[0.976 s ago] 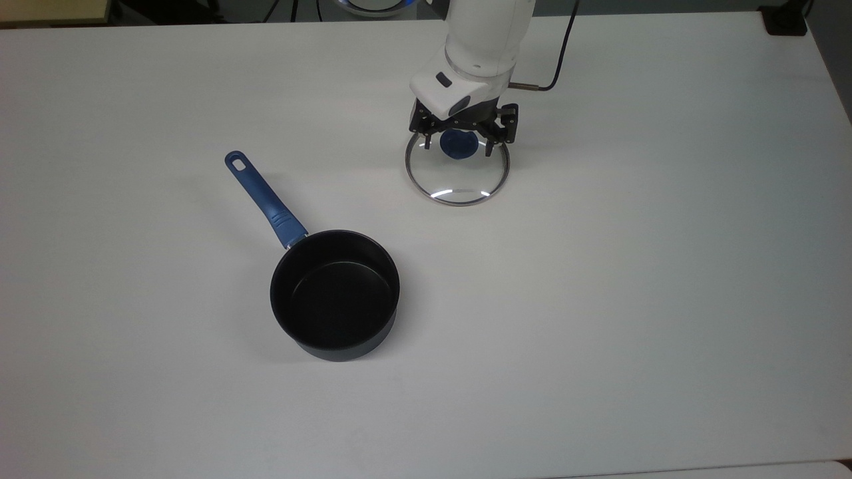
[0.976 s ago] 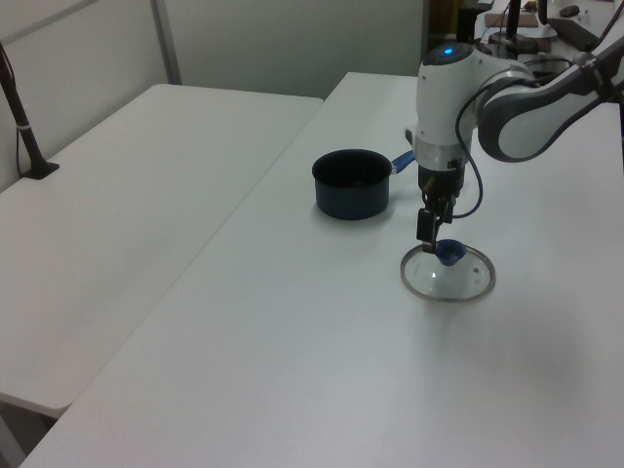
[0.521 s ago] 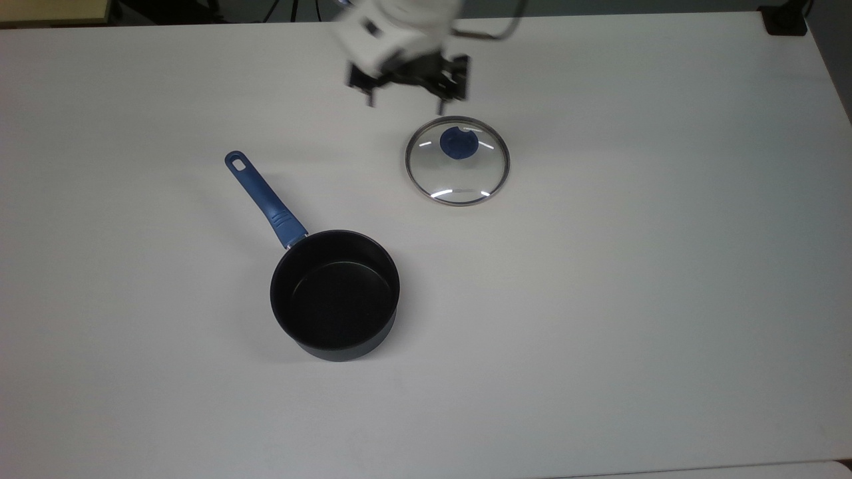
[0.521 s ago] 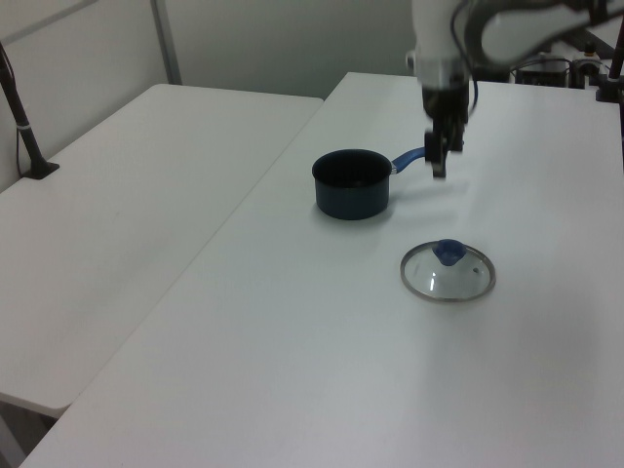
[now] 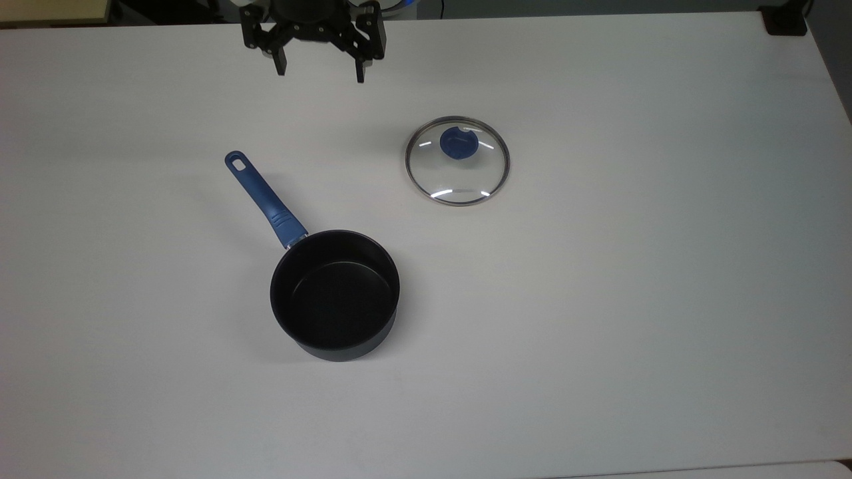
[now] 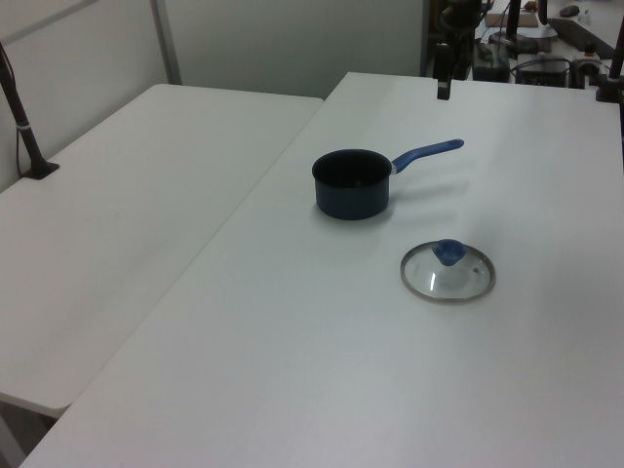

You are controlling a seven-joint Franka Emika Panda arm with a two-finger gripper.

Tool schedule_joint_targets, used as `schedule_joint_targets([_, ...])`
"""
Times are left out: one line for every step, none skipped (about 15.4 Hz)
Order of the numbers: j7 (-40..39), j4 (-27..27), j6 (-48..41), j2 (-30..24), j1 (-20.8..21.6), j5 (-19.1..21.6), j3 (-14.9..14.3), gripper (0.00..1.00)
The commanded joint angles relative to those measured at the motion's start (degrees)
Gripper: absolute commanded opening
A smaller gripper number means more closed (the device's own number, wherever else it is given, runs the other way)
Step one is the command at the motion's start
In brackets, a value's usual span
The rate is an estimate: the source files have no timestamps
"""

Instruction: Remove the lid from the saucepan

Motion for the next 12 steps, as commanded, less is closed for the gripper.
schedule_joint_targets([-1.48,0.00,-3.19,-1.46,-0.41,0.82,-0.50,1.00])
schedule_joint_targets([-1.40,0.00,-3.11,-1.38,-0.41,0.82,-0.50,1.00])
schedule_joint_targets([-1.40,0.09,-3.19,-1.46,-0.50,0.82,-0.59,1.00])
schedule_joint_targets([-1.40,0.35,-3.45,-1.55,-0.50,0.74,-0.67,1.00])
schedule_joint_targets([-0.96,0.44,-4.41,-1.64,-0.50,0.82,-0.67,1.00])
schedule_joint_targets([-0.96,0.52,-5.03,-1.81,-0.50,0.65,-0.67,1.00])
schedule_joint_targets([-0.87,0.61,-5.04,-1.81,-0.50,0.65,-0.67,1.00])
schedule_joint_targets([-0.78,0.96,-5.13,-1.81,-0.59,0.65,-0.67,1.00])
schedule_joint_targets([-0.70,1.40,-5.39,-1.81,-1.20,0.65,-0.94,1.00])
schedule_joint_targets([-0.69,1.58,-5.30,-1.81,-1.29,0.65,-1.03,1.00])
schedule_joint_targets([-0.78,1.67,-5.30,-1.73,-1.29,0.65,-1.03,1.00])
schedule_joint_targets([-0.87,1.67,-5.22,-1.64,-1.21,0.65,-1.03,1.00])
